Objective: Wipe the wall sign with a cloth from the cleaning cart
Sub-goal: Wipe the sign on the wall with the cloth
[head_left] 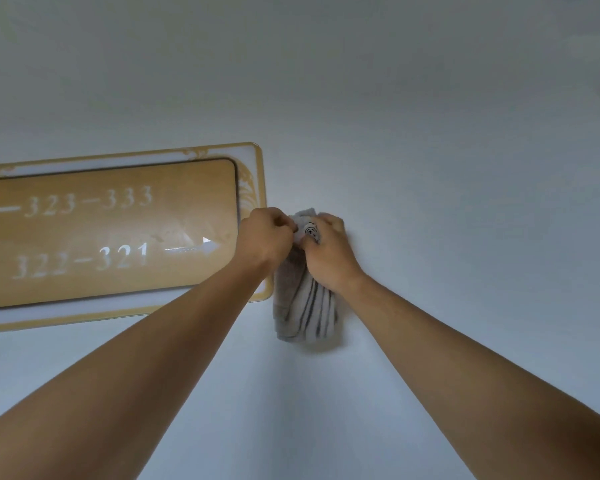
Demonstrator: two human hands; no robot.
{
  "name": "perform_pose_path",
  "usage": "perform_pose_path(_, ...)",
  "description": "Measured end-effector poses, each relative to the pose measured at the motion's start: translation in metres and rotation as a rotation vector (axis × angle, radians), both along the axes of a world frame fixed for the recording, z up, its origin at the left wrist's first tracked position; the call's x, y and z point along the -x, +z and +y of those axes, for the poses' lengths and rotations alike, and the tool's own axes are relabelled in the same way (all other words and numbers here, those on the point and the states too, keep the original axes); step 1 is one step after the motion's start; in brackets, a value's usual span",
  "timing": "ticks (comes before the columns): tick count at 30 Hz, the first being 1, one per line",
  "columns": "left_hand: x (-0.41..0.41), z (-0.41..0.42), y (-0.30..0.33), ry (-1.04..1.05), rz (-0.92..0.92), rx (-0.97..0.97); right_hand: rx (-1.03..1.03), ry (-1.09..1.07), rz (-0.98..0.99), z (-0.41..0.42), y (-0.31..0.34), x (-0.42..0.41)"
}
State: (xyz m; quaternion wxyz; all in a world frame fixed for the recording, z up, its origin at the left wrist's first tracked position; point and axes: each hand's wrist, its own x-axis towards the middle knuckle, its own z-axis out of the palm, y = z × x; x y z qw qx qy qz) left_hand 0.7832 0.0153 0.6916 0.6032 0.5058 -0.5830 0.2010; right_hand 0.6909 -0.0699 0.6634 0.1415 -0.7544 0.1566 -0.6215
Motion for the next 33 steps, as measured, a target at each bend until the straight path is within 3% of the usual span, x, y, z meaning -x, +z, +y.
perform_pose_path(4, -0.011, -0.005, -0.010, 0.129, -0.327, 0.119, 0.026, -0.195, 0.002, 0.001, 0.012, -0.002)
perform_pose_path(7, -0.019, -0.016, -0.018, 0.405, -0.580, 0.105, 0.077, -0.463, 0.048, 0.005, 0.022, -0.012)
perform_pose_path(10, -0.023, -0.025, -0.028, 0.687, -0.654, 0.104, 0.116, -0.574, -0.067, 0.004, 0.026, -0.022)
perform_pose_path(14, -0.026, -0.035, -0.033, 0.854, -0.767, 0.113, 0.197, -0.604, -0.155, 0.002, 0.029, -0.021)
perform_pose_path(19, -0.023, -0.061, -0.032, 0.813, -0.742, 0.004, 0.501, -0.637, -0.388, 0.003, 0.013, -0.017)
perform_pose_path(21, -0.027, -0.061, -0.031, 0.794, -0.744, 0.005, 0.565, -0.565, -0.313, 0.000, -0.002, -0.021)
perform_pose_path(23, -0.032, -0.057, -0.030, 0.779, -0.748, 0.014, 0.478, -0.548, -0.240, -0.004, -0.014, -0.025)
perform_pose_path(26, -0.038, -0.050, -0.027, 0.724, -0.764, -0.004, 0.358, -0.727, -0.202, -0.011, -0.024, -0.027)
perform_pose_path(30, -0.050, -0.032, -0.023, 0.551, -0.723, -0.031, 0.318, -0.829, -0.134, -0.008, -0.031, -0.034)
perform_pose_path(33, -0.061, -0.013, -0.033, 0.532, -0.655, 0.058, 0.300, -0.841, -0.123, 0.000, -0.038, -0.043)
